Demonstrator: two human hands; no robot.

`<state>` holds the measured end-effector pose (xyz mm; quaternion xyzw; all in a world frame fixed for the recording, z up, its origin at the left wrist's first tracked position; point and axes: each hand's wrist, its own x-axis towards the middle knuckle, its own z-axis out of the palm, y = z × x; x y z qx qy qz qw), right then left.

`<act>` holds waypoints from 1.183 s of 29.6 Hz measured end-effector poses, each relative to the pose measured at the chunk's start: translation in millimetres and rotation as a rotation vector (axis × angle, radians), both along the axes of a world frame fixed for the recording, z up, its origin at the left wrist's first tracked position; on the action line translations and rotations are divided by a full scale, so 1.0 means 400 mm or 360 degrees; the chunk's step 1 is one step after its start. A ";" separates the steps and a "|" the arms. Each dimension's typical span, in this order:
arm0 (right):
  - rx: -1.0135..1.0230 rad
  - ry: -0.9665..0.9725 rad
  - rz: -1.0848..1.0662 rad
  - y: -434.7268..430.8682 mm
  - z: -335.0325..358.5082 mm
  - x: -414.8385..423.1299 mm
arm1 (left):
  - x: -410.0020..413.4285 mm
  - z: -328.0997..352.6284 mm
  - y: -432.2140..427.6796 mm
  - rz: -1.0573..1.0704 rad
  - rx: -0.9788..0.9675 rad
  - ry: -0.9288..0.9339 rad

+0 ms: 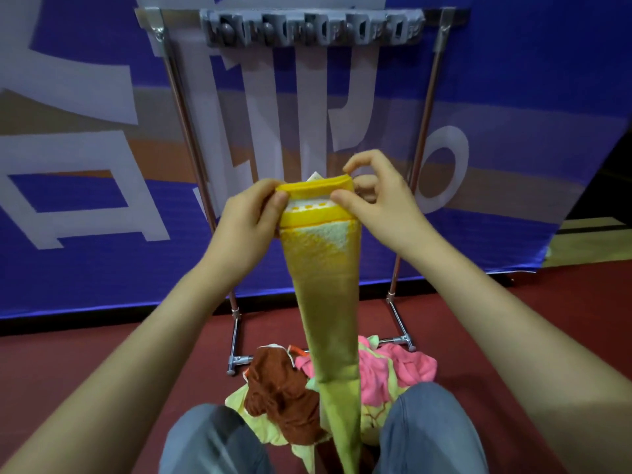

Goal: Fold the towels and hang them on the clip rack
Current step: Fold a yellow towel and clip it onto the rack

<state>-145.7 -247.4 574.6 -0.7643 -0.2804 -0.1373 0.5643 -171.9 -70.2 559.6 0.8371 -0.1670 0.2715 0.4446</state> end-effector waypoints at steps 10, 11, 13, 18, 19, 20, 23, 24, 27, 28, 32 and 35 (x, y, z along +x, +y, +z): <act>0.0381 0.0307 0.0053 -0.003 -0.055 -0.009 | -0.007 0.003 -0.006 -0.0156 -0.0035 0.0423; 0.0401 0.0342 0.0071 -0.002 -0.061 -0.011 | -0.010 0.007 -0.003 -0.0199 -0.0014 0.0513; 0.0432 0.0408 0.0123 0.002 -0.071 -0.011 | -0.009 0.019 0.001 -0.0225 0.0015 0.0633; 0.0402 0.0477 0.0225 0.010 -0.071 -0.010 | 0.002 0.059 0.011 -0.0227 0.0239 0.0762; 0.0381 0.0492 0.0261 0.013 -0.070 -0.013 | 0.003 0.066 0.011 -0.0252 0.0253 0.0770; 0.0359 0.0502 0.0288 0.016 -0.071 -0.017 | 0.002 0.072 0.010 -0.0277 0.0275 0.0779; 0.0297 0.0500 0.0320 0.025 -0.075 -0.021 | 0.007 0.081 0.003 -0.0327 0.0426 0.0789; 0.0294 0.0497 0.0328 0.025 -0.076 -0.023 | 0.006 0.083 0.000 -0.0333 0.0456 0.0788; 0.0367 0.0571 0.0387 0.018 -0.090 -0.034 | 0.000 0.082 -0.005 -0.0336 0.0425 0.0696; 0.0377 0.0635 0.0416 0.011 -0.102 -0.038 | -0.001 0.082 -0.009 -0.0318 0.0408 0.0653; 0.0113 0.0733 0.0450 0.003 -0.164 -0.052 | -0.006 0.070 -0.016 -0.0244 0.0406 0.0669; 0.0134 0.0672 0.0386 0.010 -0.162 -0.056 | -0.008 0.067 -0.027 -0.0208 0.0591 0.0801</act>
